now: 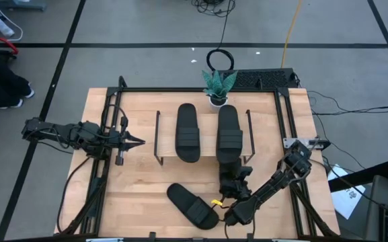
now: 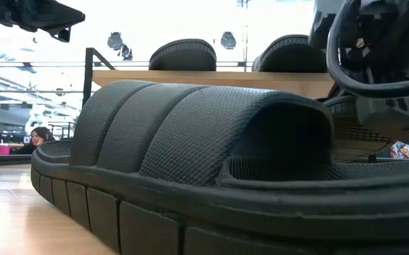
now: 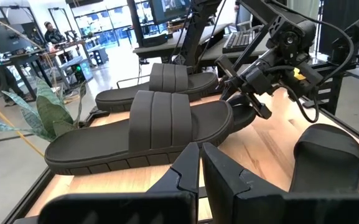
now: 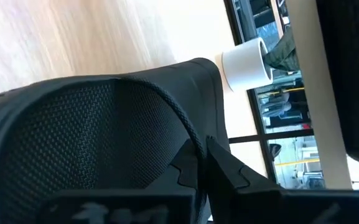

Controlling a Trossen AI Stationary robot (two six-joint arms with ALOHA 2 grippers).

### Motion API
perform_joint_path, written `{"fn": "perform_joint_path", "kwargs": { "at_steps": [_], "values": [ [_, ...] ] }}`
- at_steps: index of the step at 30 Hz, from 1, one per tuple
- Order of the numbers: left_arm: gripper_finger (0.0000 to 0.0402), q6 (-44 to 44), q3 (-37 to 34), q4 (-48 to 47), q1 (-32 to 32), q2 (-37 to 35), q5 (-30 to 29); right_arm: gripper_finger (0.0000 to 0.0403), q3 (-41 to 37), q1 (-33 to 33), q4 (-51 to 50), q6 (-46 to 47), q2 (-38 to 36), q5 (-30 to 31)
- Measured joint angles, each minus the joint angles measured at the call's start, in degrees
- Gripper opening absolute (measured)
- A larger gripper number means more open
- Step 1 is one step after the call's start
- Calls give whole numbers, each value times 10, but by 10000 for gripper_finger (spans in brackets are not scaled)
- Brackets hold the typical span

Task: Pick and place slides into the shelf
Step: Put the black slide under the shelf

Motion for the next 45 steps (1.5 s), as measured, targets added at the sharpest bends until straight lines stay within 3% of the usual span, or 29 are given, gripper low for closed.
{"fn": "perform_joint_path", "kwargs": {
  "at_steps": [9,16,34,45],
  "values": [
    [21,-1,0,0,0,0,0,4,0,-12,17,30,0,-36],
    [21,-2,0,0,0,0,0,16,0,-11,55,-8,0,-67],
    [21,-9,0,0,0,0,0,154,0,-12,82,-3,0,-69],
    [21,-9,0,-2,0,0,0,208,0,-3,79,-28,0,-47]
  ]
}}
